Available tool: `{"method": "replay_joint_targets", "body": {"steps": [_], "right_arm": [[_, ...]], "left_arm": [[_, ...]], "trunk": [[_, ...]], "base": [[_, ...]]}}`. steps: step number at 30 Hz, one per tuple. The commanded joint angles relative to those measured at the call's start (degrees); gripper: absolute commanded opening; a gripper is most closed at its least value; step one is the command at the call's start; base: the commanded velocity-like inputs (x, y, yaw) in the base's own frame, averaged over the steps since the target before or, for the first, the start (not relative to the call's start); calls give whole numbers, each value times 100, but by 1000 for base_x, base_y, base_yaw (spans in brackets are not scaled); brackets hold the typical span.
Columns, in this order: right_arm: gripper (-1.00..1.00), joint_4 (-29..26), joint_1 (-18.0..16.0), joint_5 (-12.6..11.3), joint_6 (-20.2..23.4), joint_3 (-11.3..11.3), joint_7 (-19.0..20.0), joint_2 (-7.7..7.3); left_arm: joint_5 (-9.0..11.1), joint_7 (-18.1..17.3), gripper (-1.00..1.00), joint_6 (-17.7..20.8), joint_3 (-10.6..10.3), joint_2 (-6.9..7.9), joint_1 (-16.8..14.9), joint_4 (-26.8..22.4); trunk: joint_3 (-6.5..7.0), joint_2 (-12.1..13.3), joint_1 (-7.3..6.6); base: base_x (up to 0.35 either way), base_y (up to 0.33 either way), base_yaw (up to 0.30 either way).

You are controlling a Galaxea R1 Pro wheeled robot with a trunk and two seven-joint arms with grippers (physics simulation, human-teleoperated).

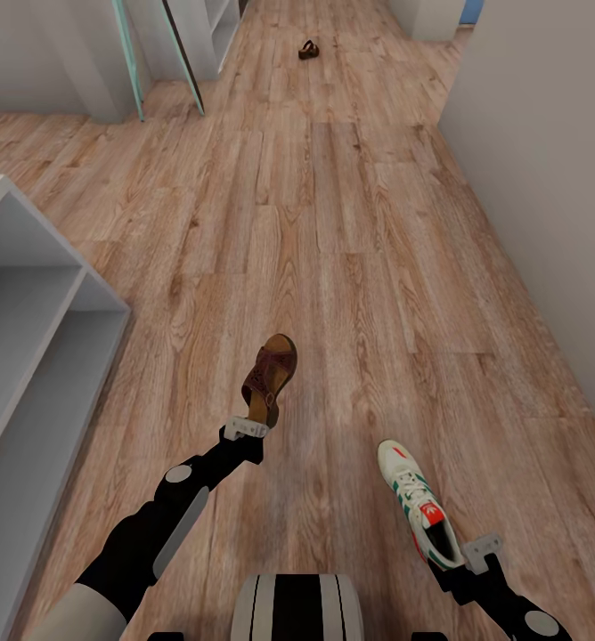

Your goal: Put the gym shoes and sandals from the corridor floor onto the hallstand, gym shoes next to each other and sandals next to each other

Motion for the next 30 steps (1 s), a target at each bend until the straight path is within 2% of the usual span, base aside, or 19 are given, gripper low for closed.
{"method": "replay_joint_targets", "body": {"steps": [1,4,5,30], "right_arm": [[100,-4,-2,60,-11,-22,38,4],[100,-5,-2,60,-11,-22,38,4],[-100,-5,-2,60,-11,-22,38,4],[-100,-4,-2,60,-11,-22,46,4]], "left_arm": [[44,-6,-100,35,-7,4,-2,-7],[44,-6,-100,35,-7,4,-2,-11],[44,-6,-100,34,-7,4,-2,-12],[44,-6,-100,34,-7,4,-2,-25]], "trunk": [[-3,-1,0],[-3,-1,0],[-3,-1,0],[-3,-1,0]], "base": [[49,0,0],[27,0,0],[13,0,0],[1,0,0]]}}
